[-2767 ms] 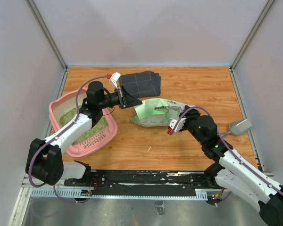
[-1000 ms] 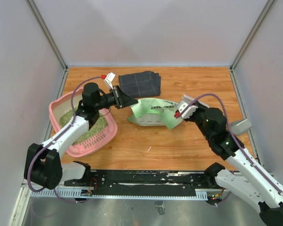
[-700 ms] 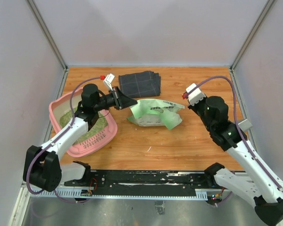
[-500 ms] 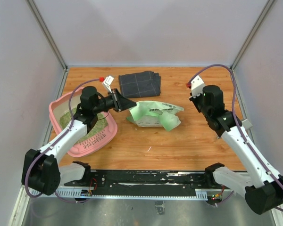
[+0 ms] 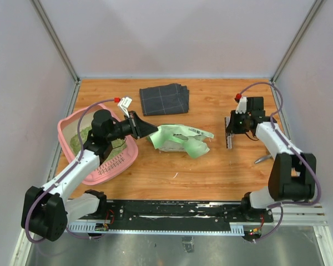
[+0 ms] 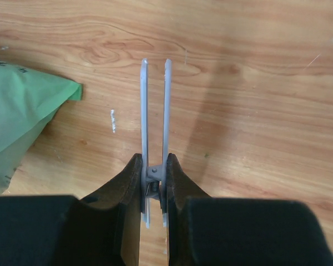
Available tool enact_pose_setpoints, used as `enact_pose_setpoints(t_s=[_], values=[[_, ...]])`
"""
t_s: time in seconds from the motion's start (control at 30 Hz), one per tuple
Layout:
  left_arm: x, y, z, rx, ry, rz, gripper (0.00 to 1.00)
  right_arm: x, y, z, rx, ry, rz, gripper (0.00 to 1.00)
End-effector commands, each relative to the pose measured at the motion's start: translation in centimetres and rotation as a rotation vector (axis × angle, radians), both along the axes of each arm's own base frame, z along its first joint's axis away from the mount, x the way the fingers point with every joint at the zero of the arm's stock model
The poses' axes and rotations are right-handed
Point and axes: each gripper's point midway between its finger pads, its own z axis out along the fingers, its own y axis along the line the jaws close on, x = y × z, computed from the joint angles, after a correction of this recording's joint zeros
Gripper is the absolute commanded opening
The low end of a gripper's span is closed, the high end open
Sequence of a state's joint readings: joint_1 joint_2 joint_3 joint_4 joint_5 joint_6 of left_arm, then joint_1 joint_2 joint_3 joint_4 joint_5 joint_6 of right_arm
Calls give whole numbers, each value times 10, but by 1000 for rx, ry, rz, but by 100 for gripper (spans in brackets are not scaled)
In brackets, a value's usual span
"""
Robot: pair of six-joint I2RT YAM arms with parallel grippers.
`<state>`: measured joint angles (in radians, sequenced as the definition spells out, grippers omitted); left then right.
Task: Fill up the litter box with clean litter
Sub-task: Place the clamp at the center of the board.
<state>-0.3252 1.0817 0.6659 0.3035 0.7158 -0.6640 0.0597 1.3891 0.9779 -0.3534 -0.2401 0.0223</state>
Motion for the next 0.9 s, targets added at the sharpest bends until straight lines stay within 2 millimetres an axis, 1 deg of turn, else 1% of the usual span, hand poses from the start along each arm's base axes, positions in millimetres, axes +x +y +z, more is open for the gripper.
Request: enact_pose_setpoints(t_s=[0.0,0.13,0.23,0.37,0.47,0.57,0.63,0.7,0.8,0.87], values=[[4,3,24,-21,-127,20,0,13,6,-17,340,130,-79,6],[5,3,24,-18,-135,28,0,23,-8,-35,382,188,-140,14],[6,5,22,-8,-132,40,0,26,-17,-42,378,201,-174,24],[9,8,22,11,-145,63,0,25,-27,-52,364,220,-193,30],[10,10,22,22,-148,78,0,22,-36,-60,342,247,-218,38],[13,11,21,30,-147,90,0,19,-44,-64,300,270,-240,41],[14,11,20,38,-140,96,0,17,-50,-62,271,278,-263,43],[16,12,20,45,-136,105,2,15,-55,-54,235,271,-278,49],[19,14,18,55,-128,120,5,12,-61,-34,168,222,-287,54],[20,15,18,55,-125,133,10,10,-63,-18,127,179,-284,56]])
